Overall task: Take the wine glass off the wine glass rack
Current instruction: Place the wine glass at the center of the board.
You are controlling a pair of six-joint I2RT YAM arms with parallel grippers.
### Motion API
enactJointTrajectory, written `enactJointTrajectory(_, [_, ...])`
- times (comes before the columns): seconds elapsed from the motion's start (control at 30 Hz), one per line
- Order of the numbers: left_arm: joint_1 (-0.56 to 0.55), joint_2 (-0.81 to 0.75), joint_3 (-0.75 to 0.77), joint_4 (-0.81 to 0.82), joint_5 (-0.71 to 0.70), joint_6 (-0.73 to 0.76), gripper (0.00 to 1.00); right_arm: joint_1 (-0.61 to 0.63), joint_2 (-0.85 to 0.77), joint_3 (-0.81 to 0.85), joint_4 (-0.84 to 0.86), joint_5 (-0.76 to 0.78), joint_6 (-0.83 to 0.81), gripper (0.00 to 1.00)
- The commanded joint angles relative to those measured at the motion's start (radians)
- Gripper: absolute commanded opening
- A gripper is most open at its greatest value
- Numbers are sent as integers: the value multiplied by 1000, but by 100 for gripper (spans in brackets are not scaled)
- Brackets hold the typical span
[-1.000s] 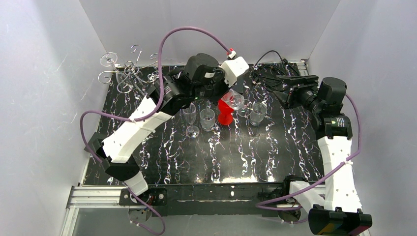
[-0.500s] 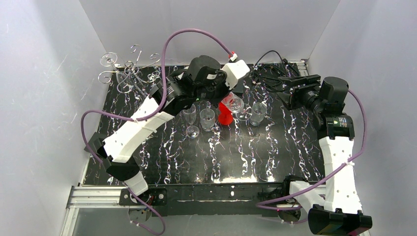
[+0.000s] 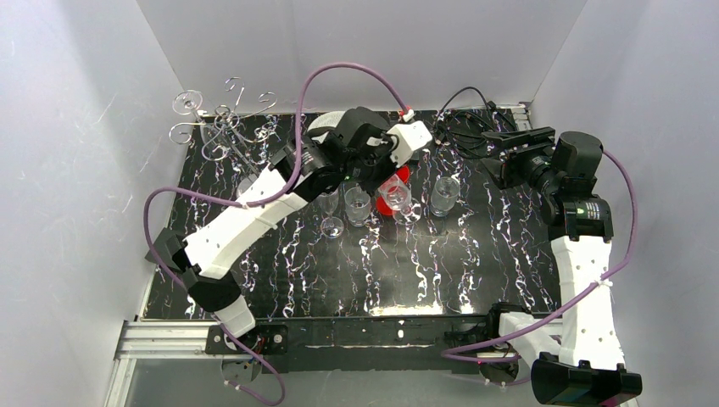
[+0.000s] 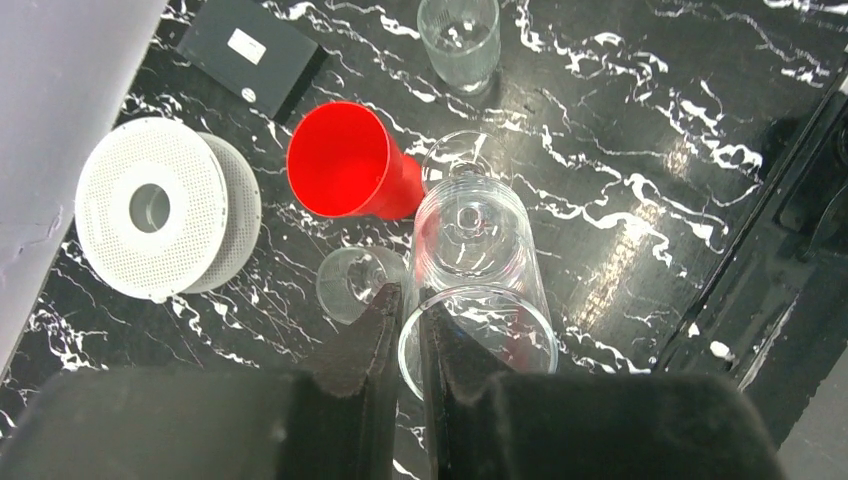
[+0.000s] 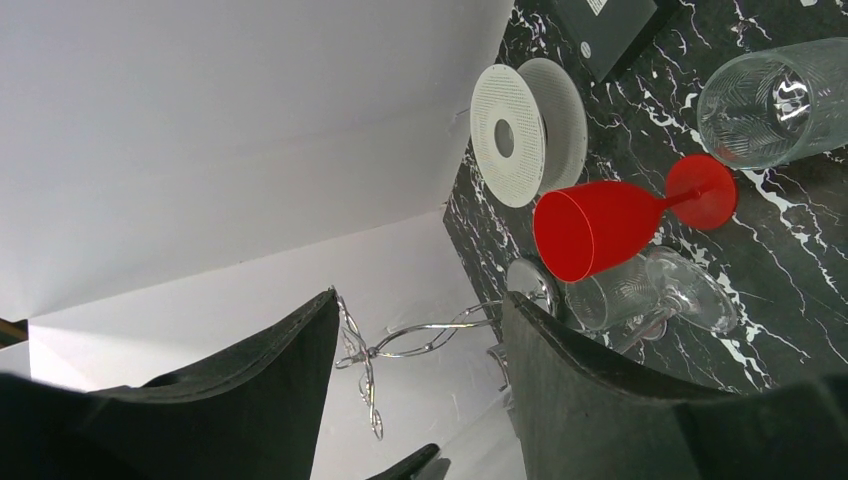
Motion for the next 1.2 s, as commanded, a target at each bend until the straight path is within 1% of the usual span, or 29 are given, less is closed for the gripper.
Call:
enactJointTrajectory(0.0, [-3,-25,-19,-21,3,23,0,-4,-9,28,10,23,-24,68])
enactJointTrajectory(0.13, [-3,2,-18,-73,1,55,0,-3,-13,17,16,23,-23,68])
enactJointTrajectory(0.37, [-3,29,-54,-110,31,64,0,-4,-17,1,26,23,-17,67])
enactJointTrajectory(0.5, [-3,34,-87,-119,62,58,0,-4,-20,-6,31,25,-17,67])
enactJointTrajectory(0.93, [-3,74,-137,-110,63,62,0,-4,-11,-15,47,25,-10,67])
enactJointTrajectory(1.1, [-3,89,-131,-93,63,56,14,-4,-8,-18,47,21,-6,67])
enactJointTrajectory(1.17, [-3,95,-120,-88,63,55,17,-4,-7,-13,47,23,-9,67])
